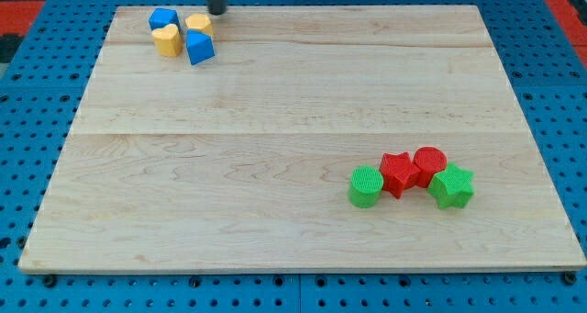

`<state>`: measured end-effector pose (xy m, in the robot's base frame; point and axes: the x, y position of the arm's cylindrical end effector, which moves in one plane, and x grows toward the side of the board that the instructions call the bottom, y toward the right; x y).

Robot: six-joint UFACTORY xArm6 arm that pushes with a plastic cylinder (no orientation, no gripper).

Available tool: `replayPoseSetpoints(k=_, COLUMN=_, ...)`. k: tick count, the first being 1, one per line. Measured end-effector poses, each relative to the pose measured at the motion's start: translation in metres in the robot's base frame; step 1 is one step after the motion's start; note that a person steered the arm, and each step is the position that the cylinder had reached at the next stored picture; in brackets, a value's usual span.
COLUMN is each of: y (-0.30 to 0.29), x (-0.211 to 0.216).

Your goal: Push the blue triangle towards the bottom

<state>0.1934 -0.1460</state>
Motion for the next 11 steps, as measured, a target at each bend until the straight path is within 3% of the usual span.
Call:
replayPoseSetpoints(k=1, y=0.002, x=0.035)
replayPoseSetpoints(k=2, y=0.056, x=0.086)
replayPoseSetpoints(k=3, y=0.069, x=0.117)
replayPoseSetpoints(k=4, y=0.066, x=0.116)
replayPoseSetpoints(k=6, y=-0.017, x=0.095)
replayPoseSetpoints(k=8, y=-0.034, x=0.116)
replayPoseSetpoints(k=10, y=0.055, x=0.148)
replayPoseSetpoints(k=11, y=0.07, x=0.163)
